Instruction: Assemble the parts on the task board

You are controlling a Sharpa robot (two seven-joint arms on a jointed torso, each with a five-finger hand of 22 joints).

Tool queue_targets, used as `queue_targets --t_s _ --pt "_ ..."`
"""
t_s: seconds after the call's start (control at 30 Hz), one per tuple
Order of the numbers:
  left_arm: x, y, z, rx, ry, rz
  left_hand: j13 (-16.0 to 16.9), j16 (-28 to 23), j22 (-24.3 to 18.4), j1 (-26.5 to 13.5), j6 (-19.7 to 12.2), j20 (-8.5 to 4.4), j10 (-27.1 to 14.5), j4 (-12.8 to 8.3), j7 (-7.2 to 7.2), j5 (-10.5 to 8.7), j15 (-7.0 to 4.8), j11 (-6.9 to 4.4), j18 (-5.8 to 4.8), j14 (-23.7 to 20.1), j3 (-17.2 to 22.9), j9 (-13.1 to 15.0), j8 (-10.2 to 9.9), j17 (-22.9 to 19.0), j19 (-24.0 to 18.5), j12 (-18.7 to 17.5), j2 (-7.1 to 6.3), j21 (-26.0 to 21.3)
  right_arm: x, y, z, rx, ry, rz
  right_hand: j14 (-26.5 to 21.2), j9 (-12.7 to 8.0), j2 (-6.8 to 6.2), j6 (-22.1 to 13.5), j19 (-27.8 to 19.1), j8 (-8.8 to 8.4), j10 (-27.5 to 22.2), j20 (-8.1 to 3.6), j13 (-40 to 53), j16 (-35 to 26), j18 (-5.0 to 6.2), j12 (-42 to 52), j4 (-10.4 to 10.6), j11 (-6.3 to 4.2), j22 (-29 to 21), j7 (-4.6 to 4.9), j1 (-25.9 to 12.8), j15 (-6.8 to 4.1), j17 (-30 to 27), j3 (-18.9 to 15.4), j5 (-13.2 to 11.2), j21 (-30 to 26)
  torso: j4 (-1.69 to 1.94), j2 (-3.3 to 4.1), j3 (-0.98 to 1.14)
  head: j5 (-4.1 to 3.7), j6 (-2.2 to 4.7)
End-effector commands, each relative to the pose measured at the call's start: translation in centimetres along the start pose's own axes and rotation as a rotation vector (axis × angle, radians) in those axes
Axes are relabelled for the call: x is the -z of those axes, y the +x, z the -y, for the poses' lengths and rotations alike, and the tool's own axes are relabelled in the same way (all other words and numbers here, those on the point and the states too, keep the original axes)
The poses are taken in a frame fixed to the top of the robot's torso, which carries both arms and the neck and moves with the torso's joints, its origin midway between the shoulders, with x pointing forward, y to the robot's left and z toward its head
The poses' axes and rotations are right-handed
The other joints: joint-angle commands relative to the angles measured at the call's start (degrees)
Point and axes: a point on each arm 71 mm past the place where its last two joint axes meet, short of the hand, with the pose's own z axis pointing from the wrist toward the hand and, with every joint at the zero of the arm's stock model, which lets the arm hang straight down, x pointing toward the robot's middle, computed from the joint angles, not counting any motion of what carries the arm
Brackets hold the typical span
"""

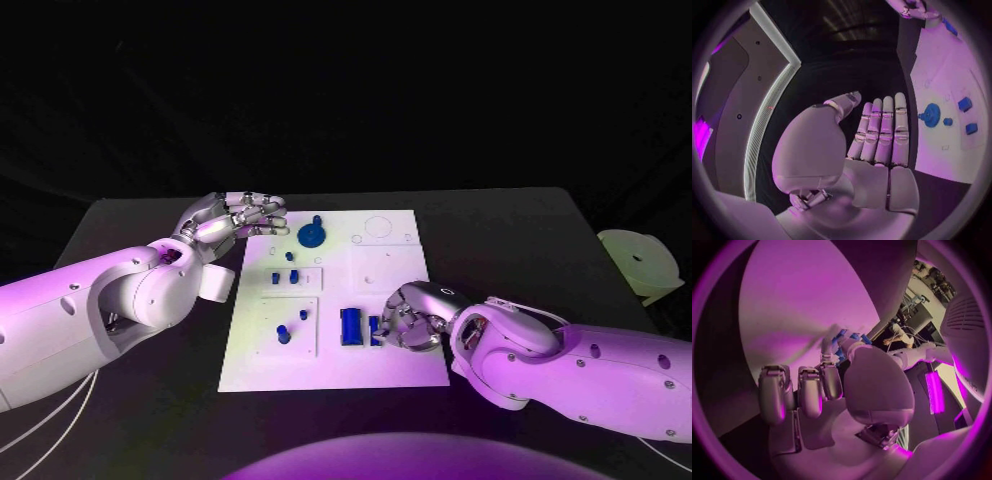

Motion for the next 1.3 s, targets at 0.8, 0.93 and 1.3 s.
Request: queue_targets --t_s 0.8,0.93,1.3 --pt "-0.2 -0.2 -0.3 0.009 0.014 0.003 -0.01 -0.3 -0.15 -0.22 -0.02 0.37 -0.04 0.24 0.25 0.17 0.32 0.37 0.1 -0.13 0.02 -0.08 -0.42 0.18 0.3 -0.41 0.61 -0.43 -0.5 -4.6 1.5 -0.403 -0.126 0.167 0.74 -0.44 0.86 -7.27 -5.71 -2.98 -10.42 1.72 -8.25 -8.31 4.23 -21.44 -1.27 2.86 6.73 3.06 4.39 2.2 -5.49 -2.37 4.11 -21.94 -0.22 -0.76 -0.34 -0.21 1.5" --pt "-0.2 -0.8 -1.0 0.016 0.016 0.033 -0.01 -0.34 -0.2 -0.4 -0.03 0.4 -0.04 0.38 0.29 0.13 0.34 0.41 0.1 -0.11 -0.09 -0.08 -0.44 0.24 0.33 -0.43 0.56 -0.51 -1.9 -6.3 3.4 -0.586 -0.123 0.199 -6.87 -0.49 1.67 -11.1 -17.05 -4.28 -21.41 3.02 -21.0 -22.51 8.18 -38.63 -3.05 4.33 -2.84 4.91 7.06 3.65 -24.47 -1.32 4.8 -47.74 -0.42 -1.75 -0.7 -0.11 2.55" --pt "-1.0 -3.6 -2.8 0.067 0.063 0.187 -0.36 -1.86 -0.93 -0.16 -2.78 0.75 -2.28 0.54 0.32 -0.05 0.9 0.89 -0.04 -1.52 0.21 -0.73 -2.22 0.29 -0.26 -1.84 0.86 -1.84 -6.5 -9.5 8.6 -0.907 -0.082 0.36 -25.33 -5.84 1.73 -15.94 -29.29 -10.9 -29.89 7.49 -40.48 -52.71 7.97 -56.97 -5.06 9.34 -17.47 9.07 7.55 8.81 -44.66 6.59 3.3 -68.72 -1.36 -4.37 -0.93 0.6 8.97"
